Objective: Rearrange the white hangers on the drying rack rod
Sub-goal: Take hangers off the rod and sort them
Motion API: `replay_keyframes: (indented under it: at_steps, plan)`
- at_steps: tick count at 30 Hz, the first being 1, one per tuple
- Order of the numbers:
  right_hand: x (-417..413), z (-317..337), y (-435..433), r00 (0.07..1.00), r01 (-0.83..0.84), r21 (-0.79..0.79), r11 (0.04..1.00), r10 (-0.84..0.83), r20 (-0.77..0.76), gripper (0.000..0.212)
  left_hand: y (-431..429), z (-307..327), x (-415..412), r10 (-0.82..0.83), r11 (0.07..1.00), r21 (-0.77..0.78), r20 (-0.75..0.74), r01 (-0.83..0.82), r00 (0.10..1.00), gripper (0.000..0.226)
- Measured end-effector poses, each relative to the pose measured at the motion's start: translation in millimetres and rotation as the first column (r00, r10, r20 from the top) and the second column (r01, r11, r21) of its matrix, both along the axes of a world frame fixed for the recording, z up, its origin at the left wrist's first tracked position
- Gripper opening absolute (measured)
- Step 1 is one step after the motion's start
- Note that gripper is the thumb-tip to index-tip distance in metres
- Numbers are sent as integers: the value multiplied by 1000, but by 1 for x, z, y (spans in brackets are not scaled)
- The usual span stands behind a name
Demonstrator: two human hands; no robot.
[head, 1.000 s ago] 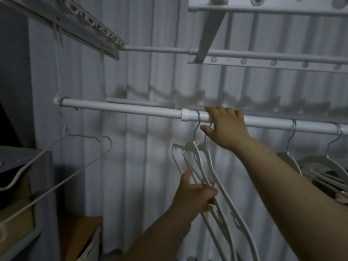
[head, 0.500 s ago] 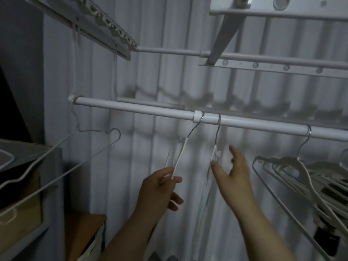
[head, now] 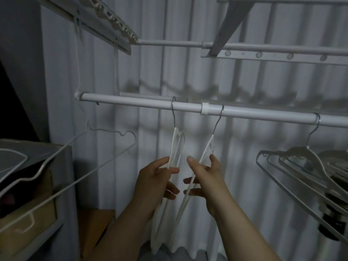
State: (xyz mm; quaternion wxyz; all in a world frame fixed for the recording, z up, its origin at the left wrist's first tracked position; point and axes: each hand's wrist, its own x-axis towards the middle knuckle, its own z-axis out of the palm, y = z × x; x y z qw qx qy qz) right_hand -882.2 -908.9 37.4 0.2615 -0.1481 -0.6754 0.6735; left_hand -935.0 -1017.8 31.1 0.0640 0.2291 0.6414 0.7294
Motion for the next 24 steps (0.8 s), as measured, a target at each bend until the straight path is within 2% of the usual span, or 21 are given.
replay_keyframes:
  at_steps: [4,11,19,24]
  plan:
    - [-14,0,-9,1000,10,-11,1000,-10,16,68,-22,-2,-10,38,999,19,-9,-38,999,32]
    - [-30,3,-23,992,95,12,995,-94,-79,32,-64,3,-37,120,992,36,5,-121,993,30]
    - [-49,5,-46,1000,13,43,999,-14,15,22,-93,10,-49,127,990,52,45,-129,991,30]
    - [-62,2,-56,998,38,7,999,-38,-56,13,-107,12,-59,148,989,9,54,-149,987,33]
